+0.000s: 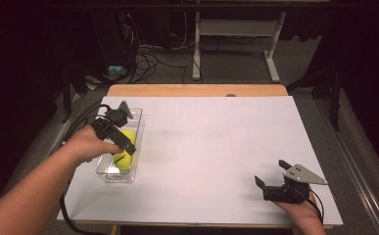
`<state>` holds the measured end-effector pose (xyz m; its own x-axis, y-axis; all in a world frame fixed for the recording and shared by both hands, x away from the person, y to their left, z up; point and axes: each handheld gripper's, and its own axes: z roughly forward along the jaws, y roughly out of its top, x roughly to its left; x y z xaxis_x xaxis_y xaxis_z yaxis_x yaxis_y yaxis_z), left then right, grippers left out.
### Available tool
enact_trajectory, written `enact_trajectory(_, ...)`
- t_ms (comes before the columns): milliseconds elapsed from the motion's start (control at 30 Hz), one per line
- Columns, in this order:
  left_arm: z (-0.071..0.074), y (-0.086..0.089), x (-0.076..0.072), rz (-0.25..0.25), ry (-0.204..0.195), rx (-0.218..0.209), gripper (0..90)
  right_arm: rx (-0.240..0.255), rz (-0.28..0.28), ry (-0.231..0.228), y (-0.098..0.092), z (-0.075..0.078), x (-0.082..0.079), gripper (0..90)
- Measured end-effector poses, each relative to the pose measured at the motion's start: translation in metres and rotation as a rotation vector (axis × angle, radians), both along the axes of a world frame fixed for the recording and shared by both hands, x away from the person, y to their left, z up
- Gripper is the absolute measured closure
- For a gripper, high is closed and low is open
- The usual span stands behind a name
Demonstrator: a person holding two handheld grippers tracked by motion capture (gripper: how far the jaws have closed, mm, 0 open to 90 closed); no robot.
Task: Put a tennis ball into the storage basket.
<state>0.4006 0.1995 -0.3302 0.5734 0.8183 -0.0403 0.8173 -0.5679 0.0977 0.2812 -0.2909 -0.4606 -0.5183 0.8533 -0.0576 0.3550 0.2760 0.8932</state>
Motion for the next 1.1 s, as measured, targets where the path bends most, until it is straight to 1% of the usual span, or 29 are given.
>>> enact_trajectory(167, -0.006, -0.027, -0.001, -0.046, -0.001, -0.004, 0.6, -0.002, 0.006, -0.001, 0.001, 0.0, 0.0, 0.2)
enact_trajectory(333, -0.013, -0.061, -0.001, -0.105, 0.004, -0.016, 0.6, -0.003, 0.01, 0.003, 0.003, -0.001, 0.0, 0.2)
enact_trajectory(433, -0.015, -0.083, -0.003, -0.147, 0.001, -0.038, 0.6, -0.004, 0.014, 0.002, 0.004, -0.002, 0.0, 0.2)
enact_trajectory(467, -0.015, -0.09, -0.005, -0.159, -0.007, -0.044, 0.6, -0.003, 0.016, 0.001, 0.004, -0.002, 0.0, 0.2)
enact_trajectory(567, -0.019, -0.107, -0.007, -0.197, -0.014, -0.07, 0.6, -0.002, 0.017, 0.001, 0.004, -0.002, -0.001, 0.2)
enact_trajectory(700, -0.032, -0.123, -0.011, -0.221, -0.028, -0.093, 0.6, -0.003, 0.018, 0.0, 0.004, -0.001, -0.001, 0.2)
enact_trajectory(767, -0.042, -0.127, -0.014, -0.22, -0.047, -0.1, 0.6, -0.003, 0.021, -0.001, 0.004, -0.001, -0.001, 0.3)
enact_trajectory(833, -0.052, -0.129, -0.016, -0.217, -0.051, -0.124, 0.6, -0.002, 0.02, -0.002, 0.004, -0.001, -0.002, 0.3)
enact_trajectory(933, -0.067, -0.128, -0.021, -0.199, -0.103, -0.166, 0.6, -0.003, 0.02, -0.001, 0.005, -0.001, -0.002, 0.4)
enact_trajectory(967, -0.071, -0.127, -0.022, -0.186, -0.115, -0.19, 0.7, -0.003, 0.021, -0.001, 0.005, -0.001, -0.002, 0.4)
enact_trajectory(1067, -0.085, -0.121, -0.026, -0.147, -0.173, -0.287, 0.9, -0.002, 0.026, 0.0, 0.006, -0.001, -0.003, 0.4)
enact_trajectory(1100, -0.089, -0.119, -0.027, -0.133, -0.202, -0.318, 0.9, -0.002, 0.028, 0.0, 0.006, -0.001, -0.003, 0.4)
